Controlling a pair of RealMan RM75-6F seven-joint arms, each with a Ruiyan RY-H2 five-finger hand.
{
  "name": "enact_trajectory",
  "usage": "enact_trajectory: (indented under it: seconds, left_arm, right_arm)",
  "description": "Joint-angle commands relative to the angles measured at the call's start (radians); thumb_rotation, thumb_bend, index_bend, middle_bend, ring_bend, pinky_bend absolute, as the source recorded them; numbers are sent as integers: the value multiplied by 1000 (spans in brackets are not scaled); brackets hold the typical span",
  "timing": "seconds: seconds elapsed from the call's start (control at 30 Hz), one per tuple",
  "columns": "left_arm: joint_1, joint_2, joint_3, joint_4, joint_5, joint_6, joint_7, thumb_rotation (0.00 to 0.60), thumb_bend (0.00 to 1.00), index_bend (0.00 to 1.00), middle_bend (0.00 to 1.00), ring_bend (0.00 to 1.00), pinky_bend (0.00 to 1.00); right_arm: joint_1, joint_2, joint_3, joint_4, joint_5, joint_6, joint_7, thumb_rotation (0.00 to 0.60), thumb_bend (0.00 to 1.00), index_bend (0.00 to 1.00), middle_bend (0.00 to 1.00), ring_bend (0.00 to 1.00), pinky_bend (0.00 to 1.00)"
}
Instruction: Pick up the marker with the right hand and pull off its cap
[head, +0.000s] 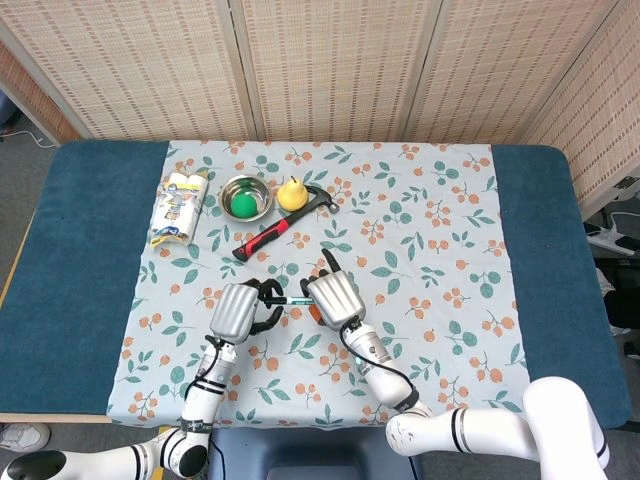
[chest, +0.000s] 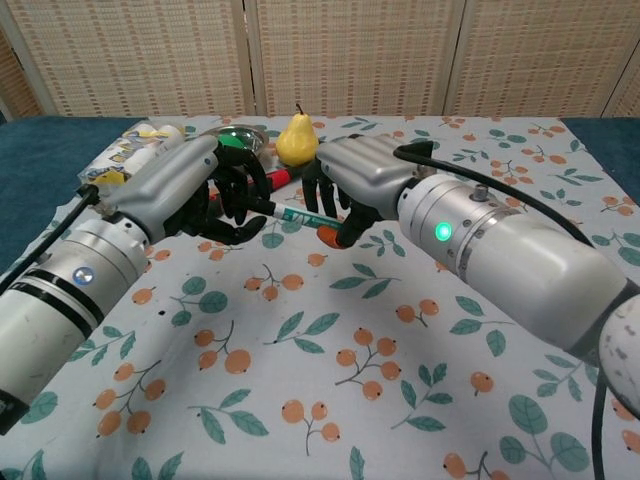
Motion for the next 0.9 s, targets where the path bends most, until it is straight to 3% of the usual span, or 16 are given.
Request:
enact_trajectory:
  seconds: [0.03,0.5,0.9]
  left_arm:
    - [-1,1,2,4,-1,-2,-3,600,343,477,640,532,716]
    - [-3,20,4,-3,-12,-15,-16,600,344,464,642,535,714]
    - [-8,15,4,12,-17,-17,-31,600,337,569,674,542,715]
  right_arm:
    - [1,-1,-2,2,2,1,-4,600,540,827,778,423,0]
    - [11,-13,-15,2,23,7,-56,600,540,827,778,424,0]
    - [16,-19,-14,-2,35,16,-80,600,540,827,778,424,0]
